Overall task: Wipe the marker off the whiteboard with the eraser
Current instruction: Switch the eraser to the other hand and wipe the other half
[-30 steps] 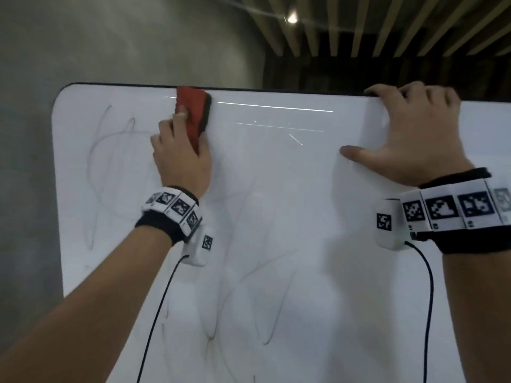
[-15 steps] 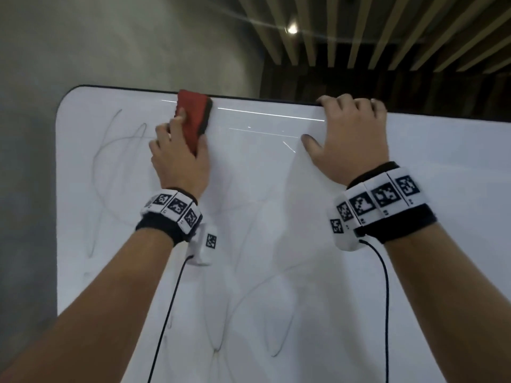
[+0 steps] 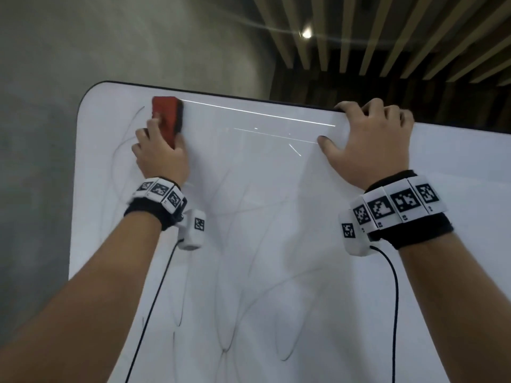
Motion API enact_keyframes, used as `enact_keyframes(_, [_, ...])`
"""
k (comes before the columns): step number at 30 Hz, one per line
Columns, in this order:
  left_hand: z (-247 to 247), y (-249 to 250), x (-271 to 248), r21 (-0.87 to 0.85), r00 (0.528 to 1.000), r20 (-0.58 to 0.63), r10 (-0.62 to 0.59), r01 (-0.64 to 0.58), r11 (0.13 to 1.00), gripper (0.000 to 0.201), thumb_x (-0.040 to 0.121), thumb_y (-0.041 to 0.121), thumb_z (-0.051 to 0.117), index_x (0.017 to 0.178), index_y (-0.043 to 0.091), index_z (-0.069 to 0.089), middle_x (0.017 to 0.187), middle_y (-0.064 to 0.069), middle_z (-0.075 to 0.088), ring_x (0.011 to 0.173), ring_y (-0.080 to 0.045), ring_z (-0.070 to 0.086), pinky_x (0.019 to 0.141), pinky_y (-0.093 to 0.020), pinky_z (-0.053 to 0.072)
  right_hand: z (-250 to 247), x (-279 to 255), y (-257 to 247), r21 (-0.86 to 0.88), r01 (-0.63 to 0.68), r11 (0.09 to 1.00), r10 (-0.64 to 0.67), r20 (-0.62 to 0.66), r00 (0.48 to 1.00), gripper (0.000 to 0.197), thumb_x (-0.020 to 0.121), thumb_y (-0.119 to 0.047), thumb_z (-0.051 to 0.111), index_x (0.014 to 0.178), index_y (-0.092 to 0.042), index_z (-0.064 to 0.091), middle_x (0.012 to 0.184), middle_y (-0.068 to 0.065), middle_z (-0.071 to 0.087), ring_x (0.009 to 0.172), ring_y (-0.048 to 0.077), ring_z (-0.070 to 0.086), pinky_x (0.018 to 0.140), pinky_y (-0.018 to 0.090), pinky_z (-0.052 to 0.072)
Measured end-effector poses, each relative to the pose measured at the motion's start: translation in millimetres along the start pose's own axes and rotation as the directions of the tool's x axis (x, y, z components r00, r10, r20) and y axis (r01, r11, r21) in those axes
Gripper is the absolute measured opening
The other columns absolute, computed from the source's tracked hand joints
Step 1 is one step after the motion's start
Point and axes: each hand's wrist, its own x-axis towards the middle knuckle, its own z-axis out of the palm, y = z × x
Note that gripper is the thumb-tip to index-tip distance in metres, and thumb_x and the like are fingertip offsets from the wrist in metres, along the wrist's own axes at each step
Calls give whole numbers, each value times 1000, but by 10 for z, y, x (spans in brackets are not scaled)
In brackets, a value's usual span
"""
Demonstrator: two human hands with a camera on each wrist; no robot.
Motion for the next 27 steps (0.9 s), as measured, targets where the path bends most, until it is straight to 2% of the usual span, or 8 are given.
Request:
enact_keyframes(3, [47, -18, 12, 62, 999, -19, -33, 34, 998, 52, 99, 34, 50, 148, 16, 42, 141, -20, 46, 122, -43, 47, 98, -51, 43, -14, -1, -9, 7, -9, 1000, 9, -2, 1000, 71, 84, -63, 41, 139, -21, 54, 121, 20, 58, 115, 43, 51, 113, 55, 28])
enact_keyframes(6, [114, 81, -399, 96, 965, 1, 262, -261, 961, 57, 98, 39, 45, 148, 12, 43, 134, -22, 51, 112, -41, 50, 94, -50, 44, -21, 0, -48, 33, -39, 999, 39, -3, 999, 69, 84, -62, 45, 137, -19, 56, 122, 21, 58, 118, 44, 50, 115, 55, 25])
enact_keyframes(11, [-27, -22, -604, -15, 584, 161, 795, -805, 594, 52, 100, 42, 52, 147, 18, 48, 135, -17, 53, 112, -37, 51, 94, -47, 46, -20, 28, -247, 43, -83, 996, 83, 12, 997, 62, 90, -55, 59, 138, -16, 55, 132, 25, 53, 129, 46, 44, 122, 59, 11])
enact_keyframes(16, [-107, -209, 335, 38, 874, 109, 474, -480, 876, 58, 94, 36, 51, 145, 9, 46, 132, -22, 53, 112, -43, 52, 101, -48, 40, 64, -27, -465, 49, -103, 993, 105, -39, 994, 66, 89, -55, 60, 136, -10, 54, 131, 21, 52, 129, 44, 44, 123, 61, 13])
enact_keyframes(19, [-73, -113, 327, 52, 949, 105, 297, -303, 952, 60, 93, 36, 50, 145, 7, 44, 135, -22, 51, 117, -43, 50, 102, -50, 39, 93, -56, -530, 44, -122, 992, 125, -71, 990, 68, 89, -56, 59, 136, -7, 53, 131, 22, 52, 128, 45, 43, 123, 62, 14])
enact_keyframes(21, [-51, 8, 67, 74, 929, 109, 353, -362, 929, 56, 96, 35, 50, 145, 8, 45, 132, -22, 52, 109, -43, 52, 94, -51, 45, 88, -48, -581, 47, -106, 993, 109, -74, 991, 67, 89, -54, 61, 137, -8, 53, 131, 22, 51, 129, 46, 43, 123, 62, 14])
enact_keyframes(25, [-100, -23, -281, -4, 631, 206, 748, -764, 645, 54, 98, 42, 49, 146, 17, 46, 133, -14, 52, 109, -37, 52, 91, -47, 47, 99, 13, -842, 4, 35, 999, -35, -46, 998, 69, 86, -52, 66, 140, -13, 51, 135, 18, 52, 133, 42, 43, 123, 60, 14])
enact_keyframes(27, [-149, -140, 7, 31, 673, 179, 717, -733, 680, 54, 98, 40, 52, 146, 18, 46, 134, -16, 52, 109, -39, 52, 94, -48, 47, 133, 64, -1009, 4, 120, 993, -120, -37, 992, 68, 86, -50, 66, 142, -15, 51, 137, 14, 52, 135, 38, 42, 124, 59, 11])
